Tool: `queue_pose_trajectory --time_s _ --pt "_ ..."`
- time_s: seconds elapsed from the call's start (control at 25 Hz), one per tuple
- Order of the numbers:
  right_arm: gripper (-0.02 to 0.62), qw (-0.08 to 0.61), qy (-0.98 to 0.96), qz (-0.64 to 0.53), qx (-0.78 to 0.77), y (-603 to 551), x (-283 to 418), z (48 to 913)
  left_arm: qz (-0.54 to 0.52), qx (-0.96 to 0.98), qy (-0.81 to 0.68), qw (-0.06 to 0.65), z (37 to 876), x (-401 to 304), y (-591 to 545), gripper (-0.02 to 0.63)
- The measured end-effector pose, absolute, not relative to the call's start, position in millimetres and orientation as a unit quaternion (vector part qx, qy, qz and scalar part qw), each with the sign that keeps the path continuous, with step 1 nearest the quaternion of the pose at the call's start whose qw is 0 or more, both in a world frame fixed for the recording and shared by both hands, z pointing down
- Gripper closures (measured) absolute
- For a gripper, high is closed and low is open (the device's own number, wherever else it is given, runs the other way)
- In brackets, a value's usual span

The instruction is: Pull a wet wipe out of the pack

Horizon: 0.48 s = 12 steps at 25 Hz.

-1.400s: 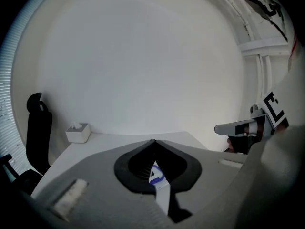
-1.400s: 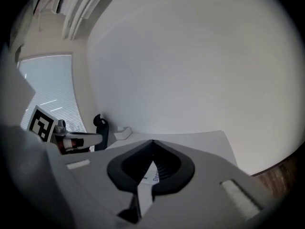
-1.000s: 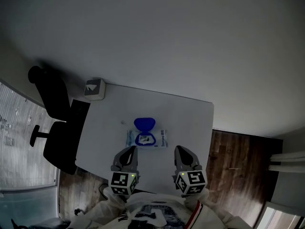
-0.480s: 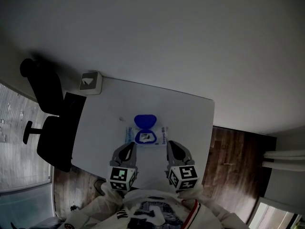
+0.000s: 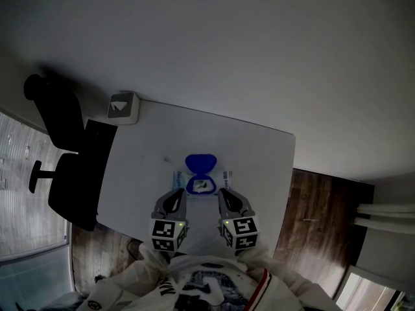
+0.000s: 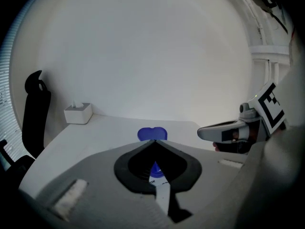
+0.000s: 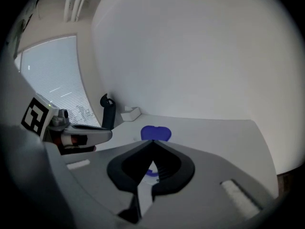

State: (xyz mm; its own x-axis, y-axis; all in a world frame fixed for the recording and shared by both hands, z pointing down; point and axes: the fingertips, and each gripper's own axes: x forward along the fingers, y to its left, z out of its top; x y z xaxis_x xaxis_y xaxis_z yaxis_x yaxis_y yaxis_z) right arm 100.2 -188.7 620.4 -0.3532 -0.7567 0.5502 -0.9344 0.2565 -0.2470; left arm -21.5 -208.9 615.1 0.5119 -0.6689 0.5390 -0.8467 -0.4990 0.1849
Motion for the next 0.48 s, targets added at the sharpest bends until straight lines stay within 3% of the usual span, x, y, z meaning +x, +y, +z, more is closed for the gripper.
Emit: queue_pose_trajectory --time_s 0.32,0.48 --pt "0.557 0.209 -0.792 0.260 0.511 -192 80 650 0.208 0.840 -0.447 0.226 622 -29 -204 0.603" --pt "0.497 0.227 -0.796 0.258 0.498 -192 74 657 0.203 0.842 -0.445 0.226 621 -27 -205 0.603"
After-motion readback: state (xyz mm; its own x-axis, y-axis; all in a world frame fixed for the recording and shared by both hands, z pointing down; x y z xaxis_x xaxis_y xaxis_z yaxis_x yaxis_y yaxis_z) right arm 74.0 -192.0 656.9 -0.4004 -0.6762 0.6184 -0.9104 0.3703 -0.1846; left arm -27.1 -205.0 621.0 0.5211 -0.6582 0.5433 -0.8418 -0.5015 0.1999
